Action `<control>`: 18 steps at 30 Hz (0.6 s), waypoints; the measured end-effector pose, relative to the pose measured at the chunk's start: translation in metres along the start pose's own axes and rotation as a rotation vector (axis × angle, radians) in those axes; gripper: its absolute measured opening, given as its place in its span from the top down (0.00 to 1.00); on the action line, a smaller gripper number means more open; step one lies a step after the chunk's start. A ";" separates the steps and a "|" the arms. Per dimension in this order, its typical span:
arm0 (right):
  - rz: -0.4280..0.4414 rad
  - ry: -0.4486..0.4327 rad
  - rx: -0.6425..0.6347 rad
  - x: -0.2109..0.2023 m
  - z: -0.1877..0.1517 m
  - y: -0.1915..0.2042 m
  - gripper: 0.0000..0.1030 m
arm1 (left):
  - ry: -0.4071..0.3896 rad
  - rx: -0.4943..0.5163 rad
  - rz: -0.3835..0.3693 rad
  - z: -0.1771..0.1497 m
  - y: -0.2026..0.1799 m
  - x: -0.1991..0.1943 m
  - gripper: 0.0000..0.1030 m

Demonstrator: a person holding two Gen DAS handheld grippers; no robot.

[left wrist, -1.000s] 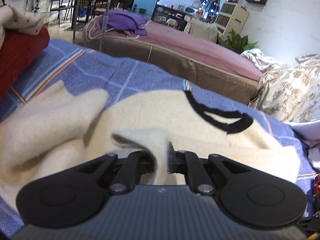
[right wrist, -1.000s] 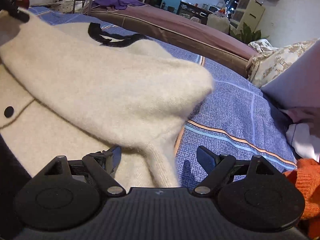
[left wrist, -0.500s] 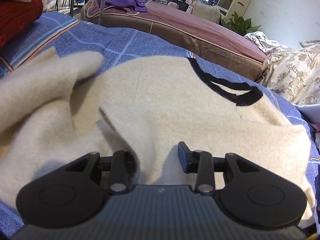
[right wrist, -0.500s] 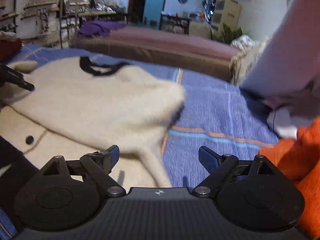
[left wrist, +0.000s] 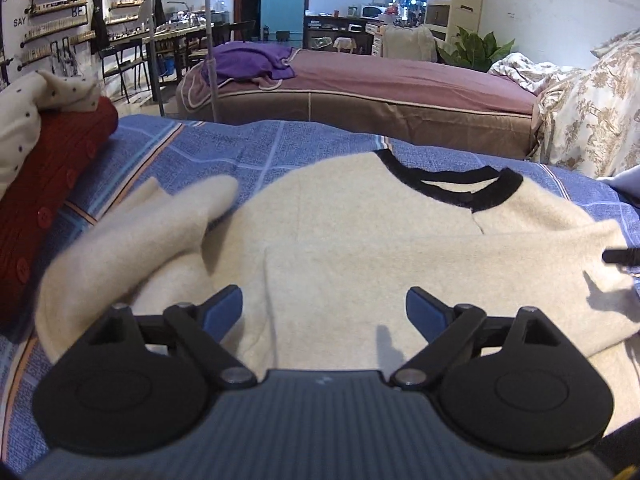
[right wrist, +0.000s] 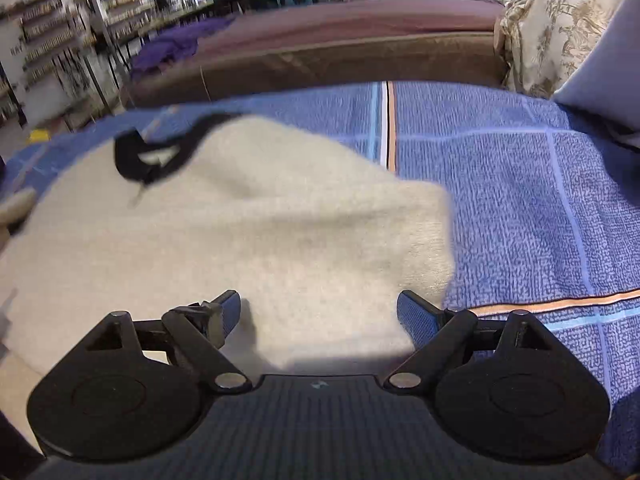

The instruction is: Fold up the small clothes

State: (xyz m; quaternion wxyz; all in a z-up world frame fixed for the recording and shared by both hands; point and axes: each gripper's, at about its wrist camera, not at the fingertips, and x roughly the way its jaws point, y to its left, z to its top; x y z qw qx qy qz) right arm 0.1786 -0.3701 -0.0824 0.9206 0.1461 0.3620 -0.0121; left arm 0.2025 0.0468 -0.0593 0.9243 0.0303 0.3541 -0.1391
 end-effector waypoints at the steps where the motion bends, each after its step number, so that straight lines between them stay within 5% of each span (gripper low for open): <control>1: 0.024 -0.054 0.022 -0.012 0.006 -0.002 0.00 | -0.006 -0.004 -0.010 0.000 -0.001 -0.002 0.13; 3: -0.037 -0.113 0.062 -0.025 0.023 -0.012 0.00 | -0.013 -0.022 -0.044 0.001 -0.004 -0.003 0.13; 6: -0.123 -0.082 0.220 -0.016 0.035 -0.040 0.00 | 0.001 -0.032 -0.109 0.000 -0.016 0.002 0.13; 8: -0.022 -0.104 0.289 -0.011 0.031 -0.050 0.00 | 0.022 -0.014 -0.157 -0.004 -0.028 0.008 0.13; 11: 0.063 -0.121 0.252 -0.007 0.018 -0.035 0.00 | 0.064 0.039 -0.149 -0.014 -0.042 0.020 0.13; 13: 0.161 -0.096 0.337 0.004 0.008 -0.044 0.00 | 0.111 0.058 -0.143 -0.021 -0.045 0.032 0.13; 15: 0.145 -0.049 0.450 0.022 -0.002 -0.057 0.00 | 0.142 0.075 -0.123 -0.028 -0.047 0.042 0.12; 18: 0.177 -0.051 0.458 0.032 -0.006 -0.061 0.00 | 0.136 0.115 -0.120 -0.031 -0.050 0.045 0.06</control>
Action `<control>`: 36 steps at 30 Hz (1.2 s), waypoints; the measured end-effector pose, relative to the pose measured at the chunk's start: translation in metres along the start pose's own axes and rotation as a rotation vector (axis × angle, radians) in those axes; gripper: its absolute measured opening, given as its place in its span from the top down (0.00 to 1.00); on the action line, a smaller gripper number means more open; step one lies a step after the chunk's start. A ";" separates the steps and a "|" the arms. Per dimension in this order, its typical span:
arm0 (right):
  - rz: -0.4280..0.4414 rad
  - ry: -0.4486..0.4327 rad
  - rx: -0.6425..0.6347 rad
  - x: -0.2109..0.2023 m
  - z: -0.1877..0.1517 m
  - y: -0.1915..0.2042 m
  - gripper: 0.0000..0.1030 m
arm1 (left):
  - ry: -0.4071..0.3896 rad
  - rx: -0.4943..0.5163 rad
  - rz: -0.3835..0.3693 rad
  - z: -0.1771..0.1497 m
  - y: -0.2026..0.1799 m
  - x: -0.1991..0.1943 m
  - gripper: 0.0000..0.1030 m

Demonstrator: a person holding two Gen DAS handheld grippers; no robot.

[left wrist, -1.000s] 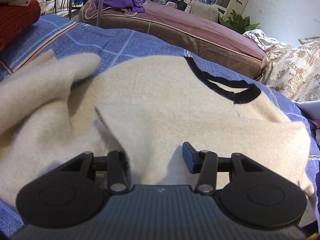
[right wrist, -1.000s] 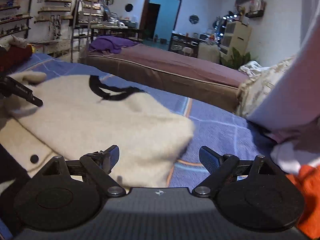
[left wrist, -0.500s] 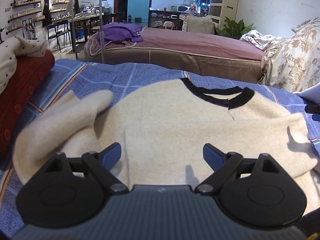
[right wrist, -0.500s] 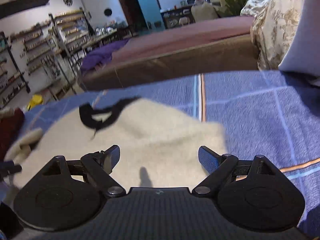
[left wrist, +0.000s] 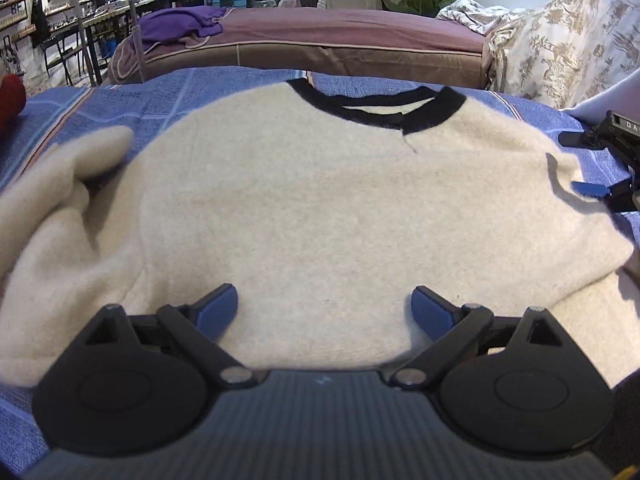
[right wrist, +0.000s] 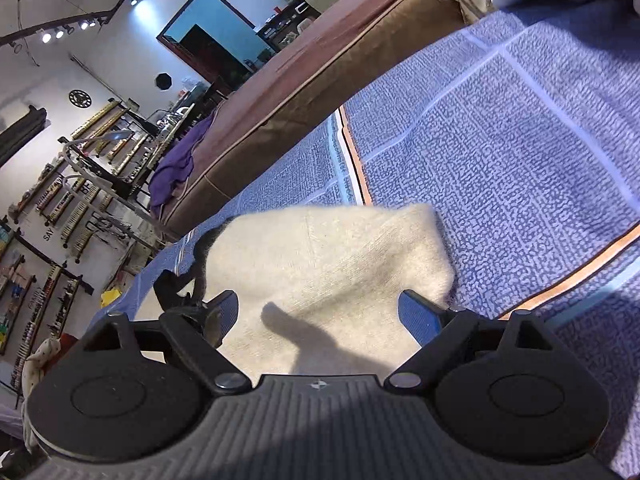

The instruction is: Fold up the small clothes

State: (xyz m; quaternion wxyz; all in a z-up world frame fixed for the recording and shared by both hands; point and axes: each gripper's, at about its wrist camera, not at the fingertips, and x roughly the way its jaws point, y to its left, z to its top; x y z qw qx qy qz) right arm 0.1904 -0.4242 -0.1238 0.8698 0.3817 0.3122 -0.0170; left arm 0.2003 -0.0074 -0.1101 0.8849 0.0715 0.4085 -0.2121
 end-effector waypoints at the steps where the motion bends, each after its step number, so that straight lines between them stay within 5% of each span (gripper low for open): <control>1: -0.017 0.016 -0.024 -0.001 0.000 0.006 0.00 | 0.001 0.001 0.000 0.000 0.000 0.000 0.06; 4: -0.084 0.044 -0.103 -0.012 0.000 0.030 0.00 | -0.012 -0.027 -0.011 0.001 0.004 -0.010 0.06; 7: -0.020 -0.006 -0.170 -0.043 -0.016 0.055 0.00 | -0.075 -0.067 -0.006 -0.003 0.013 -0.035 0.06; 13: 0.093 0.054 -0.219 -0.092 -0.088 0.083 0.00 | -0.213 -0.056 0.175 -0.007 0.047 -0.097 0.10; 18: 0.057 0.097 -0.261 -0.113 -0.140 0.087 0.00 | -0.262 -0.270 0.271 -0.017 0.117 -0.132 0.11; 19: 0.044 0.101 -0.276 -0.116 -0.146 0.087 0.00 | -0.248 -0.322 0.281 -0.023 0.130 -0.132 0.14; 21: 0.000 0.120 -0.319 -0.120 -0.153 0.088 0.00 | -0.210 -0.379 0.301 -0.034 0.151 -0.129 0.43; 23: -0.050 0.109 -0.362 -0.123 -0.153 0.091 0.00 | -0.155 -0.371 0.377 -0.045 0.164 -0.119 0.55; 25: -0.044 0.104 -0.389 -0.125 -0.152 0.095 0.00 | -0.137 -0.402 0.407 -0.057 0.176 -0.113 0.56; 28: -0.036 0.094 -0.399 -0.123 -0.148 0.101 0.00 | -0.154 -0.524 0.365 -0.065 0.197 -0.108 0.53; 31: -0.026 0.091 -0.387 -0.118 -0.150 0.106 0.00 | -0.149 -0.544 0.318 -0.059 0.210 -0.092 0.54; 33: -0.017 0.110 -0.394 -0.113 -0.153 0.111 0.00 | -0.174 -0.554 0.283 -0.053 0.217 -0.080 0.73; 36: -0.004 0.125 -0.412 -0.111 -0.159 0.118 0.00 | -0.180 -0.551 0.290 -0.043 0.219 -0.062 0.85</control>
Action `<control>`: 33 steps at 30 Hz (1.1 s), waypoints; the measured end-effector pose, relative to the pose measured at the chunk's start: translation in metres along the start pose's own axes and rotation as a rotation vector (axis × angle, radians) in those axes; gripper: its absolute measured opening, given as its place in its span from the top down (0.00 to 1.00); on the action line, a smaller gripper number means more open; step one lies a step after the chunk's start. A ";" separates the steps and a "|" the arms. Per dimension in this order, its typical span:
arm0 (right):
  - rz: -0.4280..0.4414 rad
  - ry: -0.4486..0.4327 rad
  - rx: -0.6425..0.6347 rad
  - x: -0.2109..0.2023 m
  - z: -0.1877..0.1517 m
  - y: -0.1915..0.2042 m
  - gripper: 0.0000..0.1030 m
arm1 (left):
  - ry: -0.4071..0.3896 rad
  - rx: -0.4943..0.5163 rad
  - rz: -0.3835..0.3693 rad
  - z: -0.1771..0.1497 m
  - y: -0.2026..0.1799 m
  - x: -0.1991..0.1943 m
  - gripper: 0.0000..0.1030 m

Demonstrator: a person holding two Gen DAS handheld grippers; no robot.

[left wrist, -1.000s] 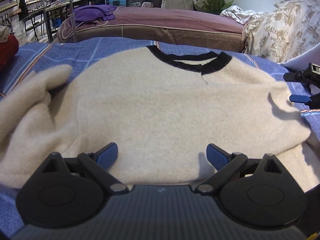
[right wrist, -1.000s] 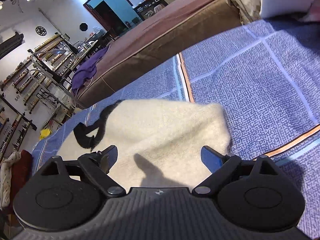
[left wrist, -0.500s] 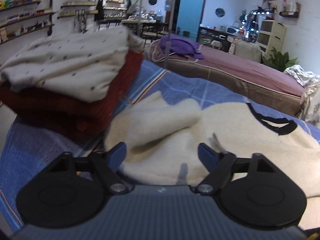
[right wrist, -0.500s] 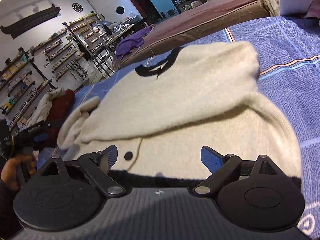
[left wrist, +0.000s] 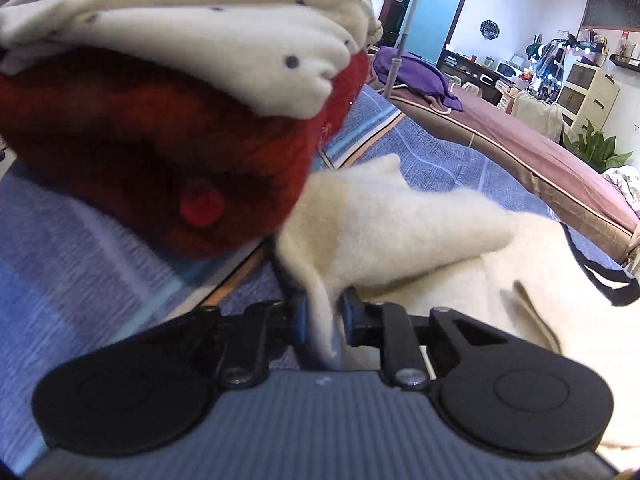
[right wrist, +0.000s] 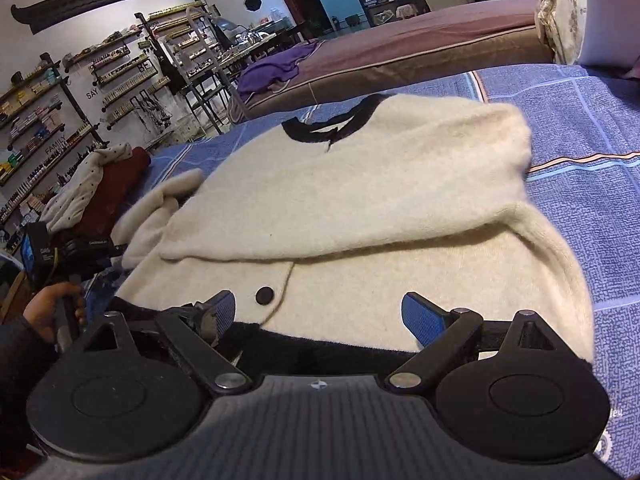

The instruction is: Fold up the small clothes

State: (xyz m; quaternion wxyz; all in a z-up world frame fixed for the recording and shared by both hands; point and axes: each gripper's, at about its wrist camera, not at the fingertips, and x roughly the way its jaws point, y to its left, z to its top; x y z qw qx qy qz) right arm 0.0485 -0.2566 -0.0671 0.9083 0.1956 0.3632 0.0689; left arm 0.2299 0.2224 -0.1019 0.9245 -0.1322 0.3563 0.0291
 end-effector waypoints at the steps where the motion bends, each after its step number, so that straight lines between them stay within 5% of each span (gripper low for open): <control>1: 0.003 0.002 -0.003 0.000 -0.001 0.002 0.00 | -0.003 0.006 -0.007 0.002 -0.004 0.001 0.86; 5: 0.003 0.007 0.005 0.000 -0.004 0.001 0.00 | -0.135 0.075 -0.087 0.016 -0.041 -0.030 0.87; 9: -0.001 0.011 0.040 0.001 -0.005 -0.005 0.00 | -0.259 0.256 -0.245 0.032 -0.108 -0.074 0.87; 13: 0.006 -0.002 0.064 -0.002 -0.005 -0.008 0.00 | -0.195 0.397 -0.453 0.010 -0.178 -0.083 0.93; 16: -0.001 -0.014 0.059 -0.008 -0.006 -0.010 0.00 | -0.113 0.570 -0.495 -0.039 -0.221 -0.075 0.94; 19: -0.018 -0.006 0.064 -0.010 -0.005 -0.017 0.00 | 0.015 0.596 -0.536 -0.082 -0.238 -0.057 0.94; 25: 0.034 -0.005 0.019 0.003 0.026 -0.019 0.00 | 0.032 0.556 -0.462 -0.113 -0.205 -0.074 0.84; 27: 0.114 -0.020 0.031 0.019 0.053 -0.009 0.00 | 0.011 0.546 -0.421 -0.106 -0.192 -0.080 0.62; 30: 0.228 -0.015 -0.021 0.059 0.096 0.028 0.00 | 0.001 0.522 -0.348 -0.094 -0.173 -0.084 0.51; 33: 0.245 0.004 -0.116 0.114 0.125 0.071 0.00 | 0.024 0.495 -0.319 -0.089 -0.158 -0.082 0.42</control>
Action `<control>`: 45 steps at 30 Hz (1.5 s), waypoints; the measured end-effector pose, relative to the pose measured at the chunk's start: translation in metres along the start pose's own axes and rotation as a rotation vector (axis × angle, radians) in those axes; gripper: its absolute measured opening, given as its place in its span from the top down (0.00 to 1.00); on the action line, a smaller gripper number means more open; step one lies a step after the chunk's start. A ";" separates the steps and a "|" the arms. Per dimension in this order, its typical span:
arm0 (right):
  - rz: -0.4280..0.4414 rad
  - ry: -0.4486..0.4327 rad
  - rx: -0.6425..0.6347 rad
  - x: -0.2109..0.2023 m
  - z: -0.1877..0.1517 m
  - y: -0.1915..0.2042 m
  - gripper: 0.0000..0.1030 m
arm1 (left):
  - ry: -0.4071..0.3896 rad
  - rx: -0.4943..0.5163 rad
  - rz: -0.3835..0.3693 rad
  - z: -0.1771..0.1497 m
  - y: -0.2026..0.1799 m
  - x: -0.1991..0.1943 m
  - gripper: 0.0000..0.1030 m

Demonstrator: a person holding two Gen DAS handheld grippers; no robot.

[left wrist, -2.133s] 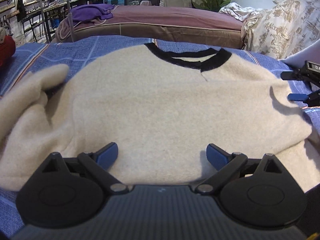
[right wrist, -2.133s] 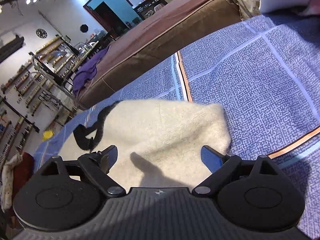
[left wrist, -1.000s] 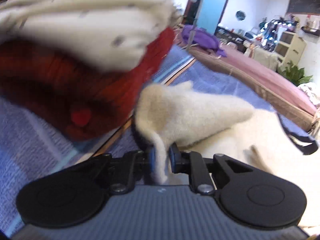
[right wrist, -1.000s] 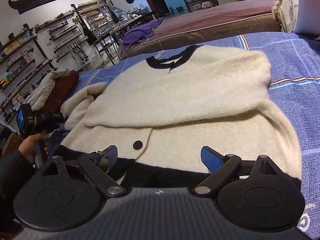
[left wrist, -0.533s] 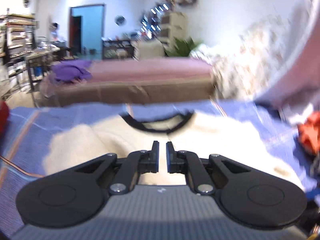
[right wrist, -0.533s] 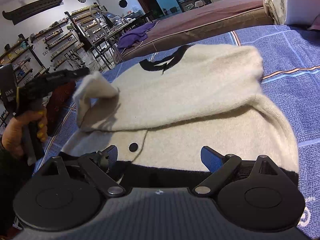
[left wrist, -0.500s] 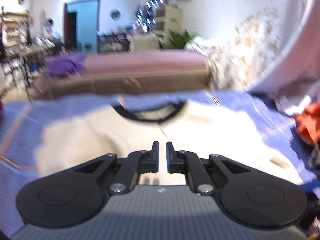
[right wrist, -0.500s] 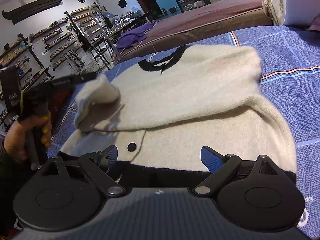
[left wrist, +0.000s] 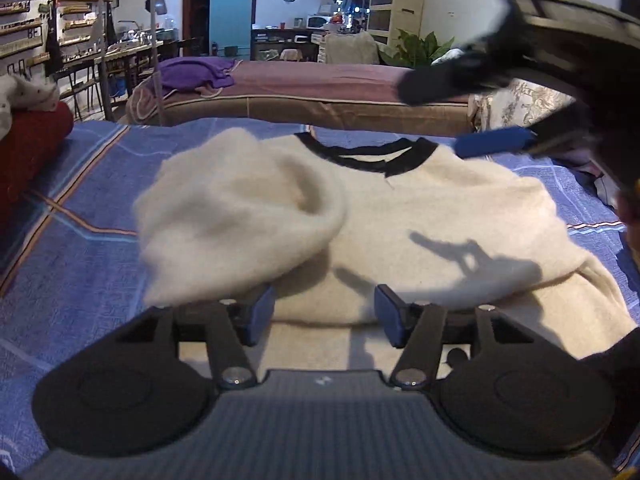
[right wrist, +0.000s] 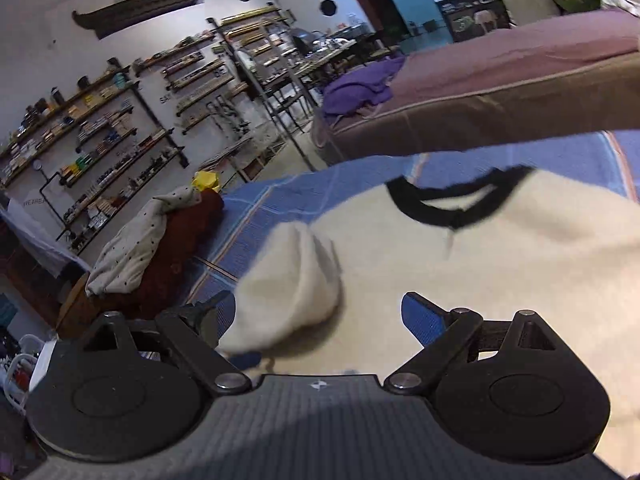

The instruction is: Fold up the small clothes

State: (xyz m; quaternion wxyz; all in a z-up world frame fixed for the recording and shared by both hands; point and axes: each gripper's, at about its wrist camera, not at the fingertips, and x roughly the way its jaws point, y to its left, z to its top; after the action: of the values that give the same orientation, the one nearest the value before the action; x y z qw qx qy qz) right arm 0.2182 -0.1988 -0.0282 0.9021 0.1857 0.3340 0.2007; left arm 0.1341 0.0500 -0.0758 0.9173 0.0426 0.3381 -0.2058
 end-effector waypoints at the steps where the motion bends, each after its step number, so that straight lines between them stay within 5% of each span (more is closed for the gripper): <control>1: -0.024 0.029 -0.012 0.023 0.005 0.005 0.00 | 0.006 -0.001 0.012 -0.003 0.003 0.000 0.41; 5: -0.129 0.147 -0.039 0.099 0.009 0.011 0.00 | 0.018 -0.005 0.031 -0.009 0.013 0.006 0.40; 7: -0.130 0.199 -0.033 0.122 0.008 0.008 0.27 | 0.035 -0.009 0.031 -0.007 0.018 0.015 0.40; 10: -0.061 0.228 0.056 0.133 0.010 -0.005 0.47 | 0.048 -0.016 0.014 -0.002 0.024 0.025 0.33; 12: -0.079 0.149 0.032 0.116 0.015 -0.002 0.81 | 0.057 -0.028 0.008 0.000 0.027 0.030 0.32; 15: -0.161 -0.093 -0.119 0.056 0.023 0.018 1.00 | 0.055 -0.087 -0.008 -0.001 0.033 0.032 0.28; 18: -0.271 -0.235 -0.228 -0.001 0.017 0.024 0.99 | 0.055 -0.112 -0.007 -0.002 0.032 0.034 0.23; 21: -0.197 -0.113 -0.156 -0.012 0.006 -0.001 0.89 | 0.061 -0.086 0.004 -0.001 0.023 0.033 0.16; 22: -0.149 -0.075 -0.102 -0.008 0.003 -0.012 0.64 | 0.062 -0.071 0.011 -0.001 0.021 0.033 0.16; 23: -0.127 -0.054 -0.062 -0.005 0.000 -0.019 0.26 | 0.065 -0.057 0.019 -0.002 0.018 0.033 0.15; 25: -0.126 -0.030 -0.031 0.006 0.001 -0.021 0.00 | 0.072 -0.049 0.026 -0.002 0.017 0.032 0.15; 30: -0.056 0.119 -0.059 0.063 0.008 0.007 0.05 | 0.076 -0.098 0.012 -0.002 0.022 0.027 0.14; 33: -0.061 0.196 -0.087 0.100 0.009 0.018 0.28 | 0.082 -0.095 0.007 -0.002 0.022 0.027 0.14; 35: -0.106 0.208 -0.100 0.108 0.005 0.020 0.71 | 0.083 -0.087 0.004 -0.002 0.022 0.027 0.13; 37: -0.125 0.151 -0.110 0.098 0.003 0.022 0.76 | 0.085 -0.077 0.000 -0.002 0.022 0.028 0.13; 38: -0.137 0.082 -0.111 0.085 0.003 0.025 0.88 | 0.086 -0.075 -0.005 -0.001 0.023 0.029 0.13; 42: -0.180 -0.165 -0.117 0.013 -0.004 0.030 0.88 | 0.085 -0.123 -0.030 -0.001 0.030 0.031 0.13; 45: -0.217 -0.189 -0.144 -0.022 -0.025 0.022 0.88 | 0.086 -0.120 -0.028 0.000 0.029 0.033 0.13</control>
State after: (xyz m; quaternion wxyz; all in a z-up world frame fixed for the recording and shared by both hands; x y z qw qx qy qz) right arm 0.1805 -0.1854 -0.0243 0.9569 0.1015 0.2503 0.1071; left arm 0.1685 0.0645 -0.0991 0.8999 -0.0084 0.3894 -0.1962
